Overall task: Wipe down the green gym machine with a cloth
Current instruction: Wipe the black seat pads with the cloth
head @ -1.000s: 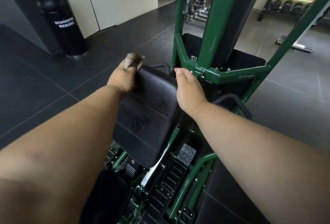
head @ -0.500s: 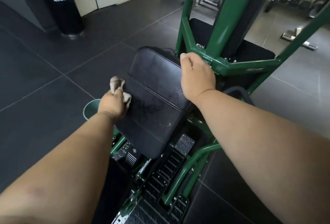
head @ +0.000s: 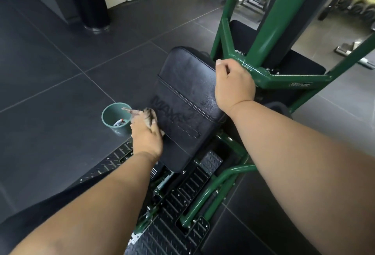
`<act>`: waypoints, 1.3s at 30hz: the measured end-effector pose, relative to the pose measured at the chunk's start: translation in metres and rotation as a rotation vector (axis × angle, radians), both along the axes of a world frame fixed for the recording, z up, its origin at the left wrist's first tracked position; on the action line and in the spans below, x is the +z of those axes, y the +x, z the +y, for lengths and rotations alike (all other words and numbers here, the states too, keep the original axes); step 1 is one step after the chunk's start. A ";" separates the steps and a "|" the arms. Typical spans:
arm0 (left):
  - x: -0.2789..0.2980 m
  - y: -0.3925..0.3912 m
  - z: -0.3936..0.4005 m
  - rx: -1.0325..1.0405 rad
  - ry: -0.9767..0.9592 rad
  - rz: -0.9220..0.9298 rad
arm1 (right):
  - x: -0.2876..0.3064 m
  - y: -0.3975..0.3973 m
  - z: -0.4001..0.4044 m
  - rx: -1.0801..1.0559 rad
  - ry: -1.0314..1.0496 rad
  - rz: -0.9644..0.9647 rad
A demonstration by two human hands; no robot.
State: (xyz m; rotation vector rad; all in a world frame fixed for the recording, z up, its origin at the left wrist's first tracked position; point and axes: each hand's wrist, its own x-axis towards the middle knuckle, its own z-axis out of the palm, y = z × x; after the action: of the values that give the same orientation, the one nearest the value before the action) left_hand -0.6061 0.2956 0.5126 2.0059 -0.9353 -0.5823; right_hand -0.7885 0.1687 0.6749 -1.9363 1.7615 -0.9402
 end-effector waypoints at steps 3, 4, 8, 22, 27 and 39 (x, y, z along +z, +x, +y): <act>0.007 -0.050 0.010 -0.083 -0.041 -0.058 | 0.000 0.000 0.000 0.004 0.008 0.007; 0.013 -0.068 0.012 -0.115 -0.065 -0.075 | 0.000 -0.001 0.000 0.007 0.007 0.004; 0.030 -0.110 0.011 -0.149 -0.159 -0.171 | -0.002 -0.002 -0.002 0.022 -0.005 -0.011; 0.013 -0.112 0.016 -0.399 -0.293 -0.460 | -0.004 -0.005 0.000 0.056 -0.045 0.006; 0.020 -0.118 0.002 -0.416 -0.363 -0.601 | -0.005 -0.005 -0.001 0.061 -0.058 0.006; 0.059 -0.128 -0.013 -0.426 -0.411 -0.533 | -0.004 -0.006 -0.004 0.050 -0.020 -0.007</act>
State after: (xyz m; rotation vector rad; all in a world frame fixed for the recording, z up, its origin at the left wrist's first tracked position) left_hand -0.7342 0.2827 0.5716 1.6106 -1.6782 -0.0455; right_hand -0.7945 0.1649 0.6713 -1.9781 1.6979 -0.9496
